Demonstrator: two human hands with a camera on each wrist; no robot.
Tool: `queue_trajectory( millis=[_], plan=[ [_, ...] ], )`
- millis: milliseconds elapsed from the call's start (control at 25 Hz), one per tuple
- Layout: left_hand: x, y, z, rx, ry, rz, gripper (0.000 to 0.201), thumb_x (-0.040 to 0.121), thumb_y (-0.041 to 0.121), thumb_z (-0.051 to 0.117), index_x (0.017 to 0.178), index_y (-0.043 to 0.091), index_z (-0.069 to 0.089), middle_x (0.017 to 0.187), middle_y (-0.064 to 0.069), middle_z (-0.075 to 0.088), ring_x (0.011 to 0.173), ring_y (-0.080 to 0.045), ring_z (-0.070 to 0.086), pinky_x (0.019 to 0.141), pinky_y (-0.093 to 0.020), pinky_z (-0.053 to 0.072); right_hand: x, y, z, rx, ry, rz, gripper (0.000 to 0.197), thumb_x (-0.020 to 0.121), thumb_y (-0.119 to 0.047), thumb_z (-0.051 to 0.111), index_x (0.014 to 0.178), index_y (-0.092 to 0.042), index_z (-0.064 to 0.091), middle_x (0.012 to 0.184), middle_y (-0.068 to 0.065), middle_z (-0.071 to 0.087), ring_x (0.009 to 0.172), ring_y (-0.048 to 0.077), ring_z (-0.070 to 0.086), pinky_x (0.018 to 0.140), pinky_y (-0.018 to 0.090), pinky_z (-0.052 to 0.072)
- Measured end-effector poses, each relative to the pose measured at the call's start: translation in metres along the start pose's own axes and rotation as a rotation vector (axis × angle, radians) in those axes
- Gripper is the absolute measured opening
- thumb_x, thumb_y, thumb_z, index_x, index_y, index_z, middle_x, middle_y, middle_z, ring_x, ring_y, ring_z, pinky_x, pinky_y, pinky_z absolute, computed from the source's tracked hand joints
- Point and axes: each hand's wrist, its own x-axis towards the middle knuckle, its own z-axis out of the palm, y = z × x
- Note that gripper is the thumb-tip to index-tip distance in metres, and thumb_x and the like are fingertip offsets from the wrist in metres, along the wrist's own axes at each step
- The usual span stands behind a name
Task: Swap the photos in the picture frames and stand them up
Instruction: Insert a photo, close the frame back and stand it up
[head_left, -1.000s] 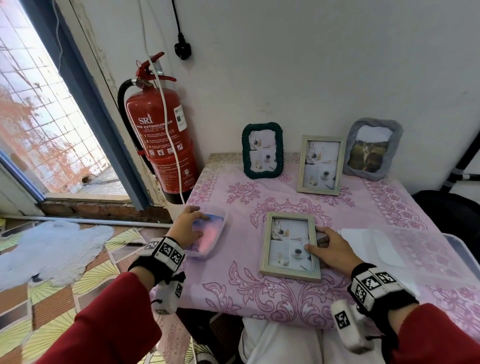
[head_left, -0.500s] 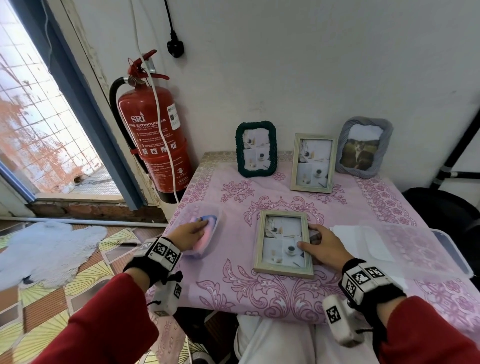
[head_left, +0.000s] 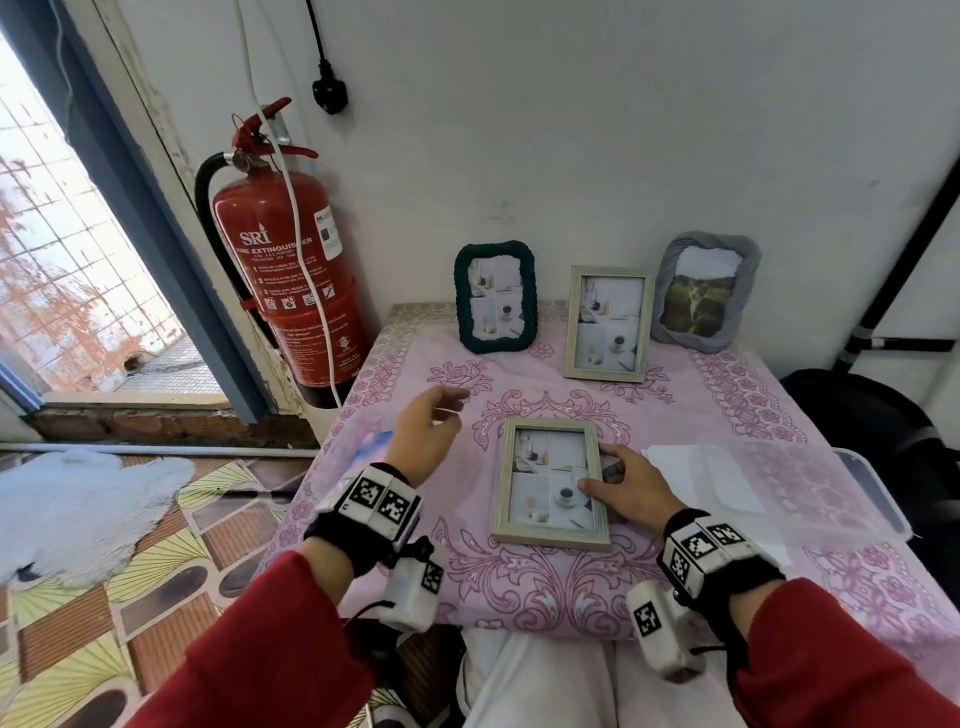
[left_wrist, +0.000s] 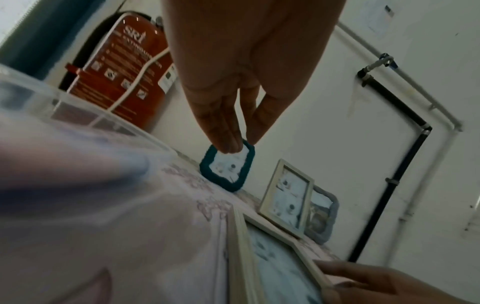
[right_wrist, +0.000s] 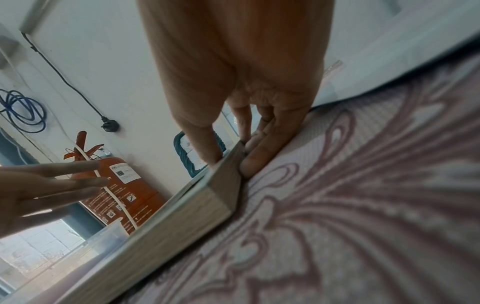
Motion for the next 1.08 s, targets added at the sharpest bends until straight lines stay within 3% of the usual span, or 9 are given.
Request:
queue_trajectory(
  millis=[80, 200, 280, 400, 640, 760, 840, 960, 1080],
  plan=[
    [0.0, -0.003, 0.02, -0.043, -0.109, -0.141, 0.036, 0.088, -0.006, 0.05, 0.123, 0.001, 0.052, 0.103, -0.012, 0.054, 0.085, -0.017, 0.053, 0.07, -0.019, 0.046, 0.0, 0.001, 0.0, 0.005, 0.018, 0.004, 0.055, 0.078, -0.016, 0.073, 0.129, -0.011, 0.05, 0.079, -0.011, 0.051, 0.089, 0.021, 0.056, 0.088, 0.045, 0.052],
    [-0.006, -0.017, 0.048, 0.061, -0.191, -0.322, 0.042, 0.089, 0.003, 0.052, 0.13, 0.001, 0.044, 0.103, -0.012, 0.052, 0.096, -0.026, 0.054, 0.083, -0.031, 0.045, -0.001, 0.002, 0.001, -0.072, 0.037, -0.036, 0.047, 0.078, -0.019, 0.072, 0.123, -0.014, 0.058, 0.075, -0.017, 0.052, 0.082, 0.015, 0.057, 0.081, 0.031, 0.05],
    [-0.012, -0.026, 0.062, 0.175, -0.205, -0.334, 0.048, 0.089, 0.013, 0.056, 0.134, 0.003, 0.04, 0.114, -0.015, 0.055, 0.109, -0.032, 0.054, 0.096, -0.037, 0.045, -0.001, 0.0, -0.001, -0.117, 0.026, -0.049, 0.043, 0.08, -0.02, 0.07, 0.121, -0.017, 0.059, 0.075, -0.017, 0.054, 0.082, 0.015, 0.058, 0.079, 0.027, 0.047],
    [-0.014, -0.029, 0.07, 0.101, -0.185, -0.364, 0.06, 0.088, 0.021, 0.062, 0.138, 0.003, 0.035, 0.124, -0.02, 0.054, 0.114, -0.032, 0.054, 0.099, -0.042, 0.045, -0.001, -0.005, -0.002, -0.097, 0.012, -0.017, 0.041, 0.08, -0.019, 0.068, 0.12, -0.019, 0.059, 0.085, -0.006, 0.06, 0.092, 0.024, 0.063, 0.086, 0.042, 0.053],
    [-0.015, -0.032, 0.068, -0.103, -0.227, -0.454, 0.062, 0.083, 0.014, 0.068, 0.135, 0.005, 0.036, 0.115, -0.021, 0.056, 0.108, -0.034, 0.058, 0.094, -0.044, 0.049, -0.003, -0.008, -0.001, -0.068, 0.012, -0.006, 0.039, 0.081, -0.014, 0.065, 0.12, -0.016, 0.058, 0.088, -0.002, 0.06, 0.087, 0.024, 0.064, 0.083, 0.044, 0.055],
    [-0.016, -0.028, 0.069, -0.206, -0.231, -0.446, 0.061, 0.082, 0.008, 0.068, 0.134, 0.006, 0.037, 0.1, -0.016, 0.059, 0.095, -0.03, 0.06, 0.089, -0.04, 0.052, -0.003, -0.007, -0.002, -0.062, 0.016, -0.008, 0.038, 0.081, -0.012, 0.065, 0.118, -0.013, 0.06, 0.075, -0.009, 0.058, 0.082, 0.022, 0.064, 0.06, 0.021, 0.055],
    [-0.017, -0.024, 0.067, -0.259, -0.235, -0.432, 0.059, 0.081, 0.006, 0.069, 0.131, 0.009, 0.038, 0.084, -0.009, 0.058, 0.085, -0.027, 0.061, 0.081, -0.037, 0.055, -0.004, -0.008, -0.003, -0.04, 0.04, -0.012, 0.039, 0.08, -0.009, 0.066, 0.118, -0.012, 0.061, 0.069, -0.011, 0.054, 0.079, 0.021, 0.063, 0.05, 0.016, 0.05],
    [-0.017, -0.014, 0.062, -0.352, -0.268, -0.407, 0.058, 0.081, 0.003, 0.067, 0.129, 0.015, 0.036, 0.082, -0.007, 0.061, 0.072, -0.02, 0.063, 0.061, -0.027, 0.057, -0.007, -0.015, -0.007, -0.013, 0.099, -0.07, 0.042, 0.079, -0.006, 0.067, 0.12, -0.009, 0.059, 0.07, -0.009, 0.054, 0.07, 0.017, 0.06, 0.058, 0.026, 0.051],
    [-0.013, -0.005, 0.059, -0.439, -0.23, -0.362, 0.058, 0.083, 0.002, 0.064, 0.13, 0.02, 0.035, 0.085, -0.007, 0.065, 0.073, -0.018, 0.064, 0.061, -0.029, 0.057, -0.008, -0.03, -0.012, -0.043, 0.161, -0.161, 0.047, 0.08, -0.009, 0.067, 0.126, -0.013, 0.056, 0.085, 0.002, 0.058, 0.071, 0.015, 0.058, 0.073, 0.028, 0.049]
  ],
)
